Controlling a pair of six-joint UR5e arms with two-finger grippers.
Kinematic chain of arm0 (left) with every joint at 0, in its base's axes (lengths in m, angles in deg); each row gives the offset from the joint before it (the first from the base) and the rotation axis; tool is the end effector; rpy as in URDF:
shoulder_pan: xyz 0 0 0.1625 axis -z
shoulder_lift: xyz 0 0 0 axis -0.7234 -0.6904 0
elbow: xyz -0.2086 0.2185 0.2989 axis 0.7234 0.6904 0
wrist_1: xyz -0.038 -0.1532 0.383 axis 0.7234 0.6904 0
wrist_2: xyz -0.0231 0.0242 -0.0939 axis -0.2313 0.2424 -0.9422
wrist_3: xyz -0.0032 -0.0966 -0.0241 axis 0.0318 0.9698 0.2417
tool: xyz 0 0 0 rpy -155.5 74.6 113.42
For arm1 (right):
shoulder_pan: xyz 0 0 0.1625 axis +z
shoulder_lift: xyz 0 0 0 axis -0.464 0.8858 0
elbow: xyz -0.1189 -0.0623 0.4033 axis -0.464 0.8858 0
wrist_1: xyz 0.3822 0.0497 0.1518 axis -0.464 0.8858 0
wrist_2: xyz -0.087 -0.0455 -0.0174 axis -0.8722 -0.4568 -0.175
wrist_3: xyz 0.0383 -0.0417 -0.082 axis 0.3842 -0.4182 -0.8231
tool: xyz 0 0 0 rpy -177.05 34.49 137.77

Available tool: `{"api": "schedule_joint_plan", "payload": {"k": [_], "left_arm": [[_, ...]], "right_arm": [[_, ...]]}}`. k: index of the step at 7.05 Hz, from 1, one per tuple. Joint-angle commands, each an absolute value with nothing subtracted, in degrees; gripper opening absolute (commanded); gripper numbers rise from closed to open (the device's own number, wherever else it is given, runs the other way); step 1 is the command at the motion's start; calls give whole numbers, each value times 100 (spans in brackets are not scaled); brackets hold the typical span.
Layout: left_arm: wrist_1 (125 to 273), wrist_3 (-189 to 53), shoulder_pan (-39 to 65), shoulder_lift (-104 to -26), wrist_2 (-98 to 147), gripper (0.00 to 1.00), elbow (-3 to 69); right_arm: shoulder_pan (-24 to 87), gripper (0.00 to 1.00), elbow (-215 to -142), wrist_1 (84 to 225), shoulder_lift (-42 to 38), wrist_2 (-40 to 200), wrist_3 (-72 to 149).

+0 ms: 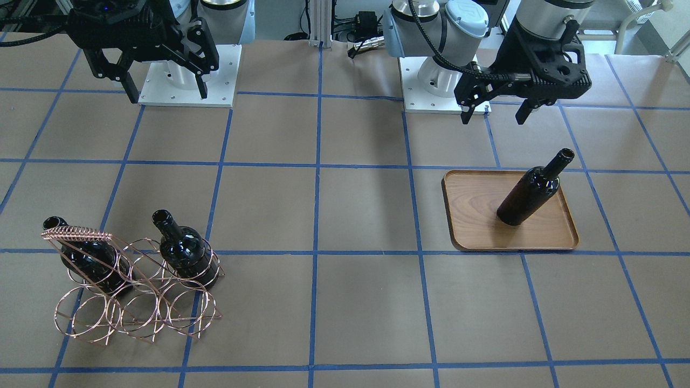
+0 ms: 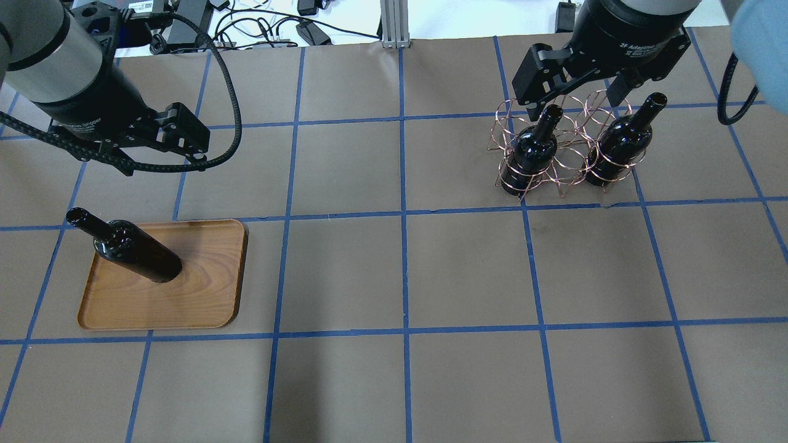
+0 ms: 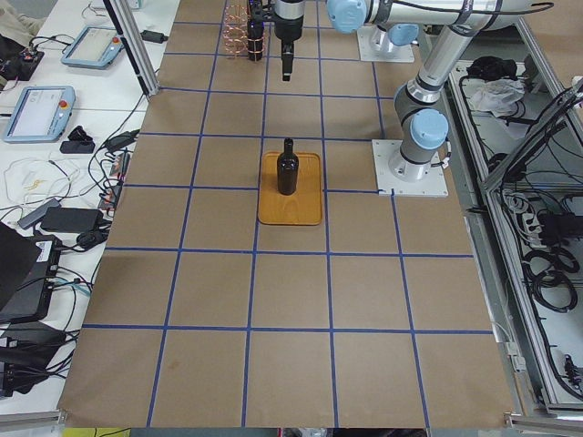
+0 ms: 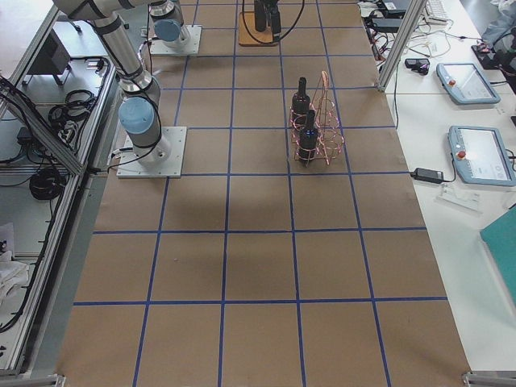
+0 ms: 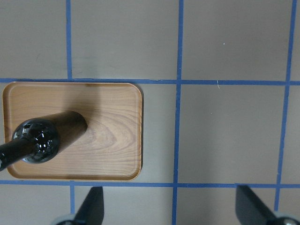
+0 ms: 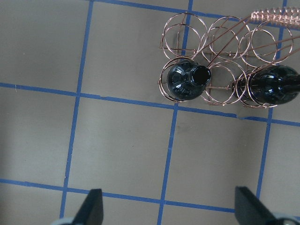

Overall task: Take wine from basket and place on tray
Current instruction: 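Open the left gripper and raise it away from the tray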

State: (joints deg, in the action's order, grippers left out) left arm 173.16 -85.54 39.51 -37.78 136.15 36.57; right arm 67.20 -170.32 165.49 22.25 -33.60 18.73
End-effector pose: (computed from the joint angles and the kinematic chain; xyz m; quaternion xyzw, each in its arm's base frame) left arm -0.1011 -0.4491 0.5112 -0.0113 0.9996 -0.0254 0.0015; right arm 0.1720 -0.4574 0.5630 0.0724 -0.9953 0.0641 0.0021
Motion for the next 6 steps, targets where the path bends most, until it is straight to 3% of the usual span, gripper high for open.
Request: {"api": "schedule_joint_plan", "payload": {"k": [1, 6], "left_arm": [[17428, -8470, 4137, -3660, 13590, 100, 3637], [17543, -8470, 4146, -3642, 13590, 100, 3707]], "right_arm": [[6719, 100, -16967, 16188, 2228, -3354, 1950], [6719, 100, -16993, 16204, 2157, -3354, 2451]]}}
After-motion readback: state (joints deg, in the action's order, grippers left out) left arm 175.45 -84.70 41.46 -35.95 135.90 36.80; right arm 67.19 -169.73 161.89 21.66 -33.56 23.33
